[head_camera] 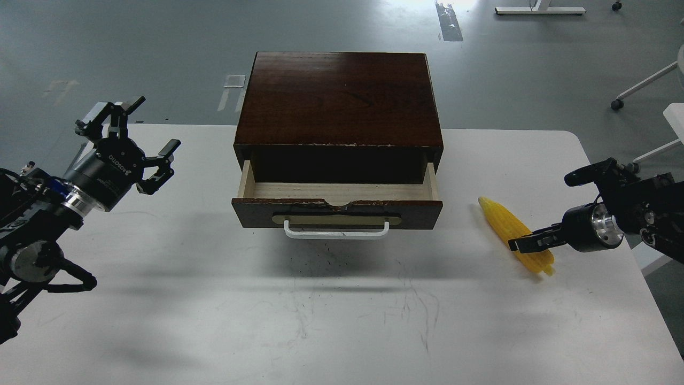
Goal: Put corn in drawer with both arms
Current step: 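Lift the corn with the right gripper and carry it over the drawer, then lower the corn into the open drawer with the right gripper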
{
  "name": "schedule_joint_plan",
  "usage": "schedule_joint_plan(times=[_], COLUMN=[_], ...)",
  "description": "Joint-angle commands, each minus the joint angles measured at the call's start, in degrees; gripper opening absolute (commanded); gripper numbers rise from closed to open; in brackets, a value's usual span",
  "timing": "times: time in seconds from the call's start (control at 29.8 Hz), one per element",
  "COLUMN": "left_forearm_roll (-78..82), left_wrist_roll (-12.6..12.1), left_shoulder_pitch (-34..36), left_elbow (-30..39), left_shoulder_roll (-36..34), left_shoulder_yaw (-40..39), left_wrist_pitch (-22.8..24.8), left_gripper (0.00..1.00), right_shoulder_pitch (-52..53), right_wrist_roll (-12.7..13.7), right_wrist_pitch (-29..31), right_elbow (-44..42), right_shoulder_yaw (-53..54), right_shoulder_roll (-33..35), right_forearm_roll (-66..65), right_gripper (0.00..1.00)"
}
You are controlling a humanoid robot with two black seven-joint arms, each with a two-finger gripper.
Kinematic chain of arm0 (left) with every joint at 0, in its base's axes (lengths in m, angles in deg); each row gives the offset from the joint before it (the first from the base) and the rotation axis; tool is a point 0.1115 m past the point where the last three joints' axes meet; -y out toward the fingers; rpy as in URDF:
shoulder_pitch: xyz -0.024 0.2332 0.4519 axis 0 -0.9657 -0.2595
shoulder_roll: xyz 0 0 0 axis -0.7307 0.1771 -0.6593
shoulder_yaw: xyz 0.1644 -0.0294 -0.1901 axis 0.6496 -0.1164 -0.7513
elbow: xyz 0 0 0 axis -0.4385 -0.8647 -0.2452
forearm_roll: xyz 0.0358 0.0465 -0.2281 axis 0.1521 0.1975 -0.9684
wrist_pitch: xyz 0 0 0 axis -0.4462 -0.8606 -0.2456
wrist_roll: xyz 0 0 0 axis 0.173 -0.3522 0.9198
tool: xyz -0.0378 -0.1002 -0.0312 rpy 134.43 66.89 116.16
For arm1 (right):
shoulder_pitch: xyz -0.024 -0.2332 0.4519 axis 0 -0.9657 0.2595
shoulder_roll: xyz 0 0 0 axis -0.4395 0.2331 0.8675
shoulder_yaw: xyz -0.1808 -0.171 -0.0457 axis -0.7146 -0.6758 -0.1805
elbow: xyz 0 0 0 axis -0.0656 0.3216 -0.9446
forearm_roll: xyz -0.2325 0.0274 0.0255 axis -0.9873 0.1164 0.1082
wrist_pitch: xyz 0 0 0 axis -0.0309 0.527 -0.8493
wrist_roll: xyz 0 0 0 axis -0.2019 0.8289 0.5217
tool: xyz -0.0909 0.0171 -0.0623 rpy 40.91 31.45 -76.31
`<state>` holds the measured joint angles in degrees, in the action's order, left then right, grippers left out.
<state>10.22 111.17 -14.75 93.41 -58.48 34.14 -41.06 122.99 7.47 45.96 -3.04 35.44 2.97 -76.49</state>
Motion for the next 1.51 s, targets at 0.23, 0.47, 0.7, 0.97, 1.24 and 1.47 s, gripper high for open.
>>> schedule_joint_plan(times=[0.23, 0.47, 0.7, 0.97, 1.24, 1.47], left_forearm_roll=[0.0, 0.0, 0.0, 0.0, 0.0, 0.0], left_wrist_roll=[0.0, 0.0, 0.0, 0.0, 0.0, 0.0], left_shoulder_pitch=[0.1, 0.3, 0.4, 0.4, 0.4, 0.4], left_elbow=[0.0, 0.0, 0.0, 0.1, 0.1, 0.1], left_shoulder_roll=[0.0, 0.0, -0.6, -1.5, -1.6, -1.6], left_shoulder_yaw=[-0.3, -0.5, -0.6, -0.6, -0.6, -0.6], left_wrist_pitch=[0.0, 0.0, 0.0, 0.0, 0.0, 0.0], left_gripper=[0.99, 0.99, 0.99, 0.99, 0.99, 0.99], right_shoulder_pitch=[3.7, 22.8, 40.8, 48.2, 48.4, 48.4], right_wrist_roll=[0.0, 0.0, 0.0, 0.0, 0.0, 0.0], right_wrist_pitch=[-2.2, -1.8, -0.1, -0.1, -1.0, -5.0], right_elbow=[0.8, 4.5, 9.1, 12.9, 14.1, 14.5], right_shoulder_yaw=[0.3, 0.2, -3.9, -9.9, -16.4, -20.3], right_shoulder_roll=[2.0, 4.2, -3.3, -17.0, -26.4, -29.3], right_forearm_roll=[0.6, 2.6, 4.8, 5.4, 4.3, -2.0], right_gripper=[0.19, 0.20, 0.21, 0.21, 0.22, 0.23])
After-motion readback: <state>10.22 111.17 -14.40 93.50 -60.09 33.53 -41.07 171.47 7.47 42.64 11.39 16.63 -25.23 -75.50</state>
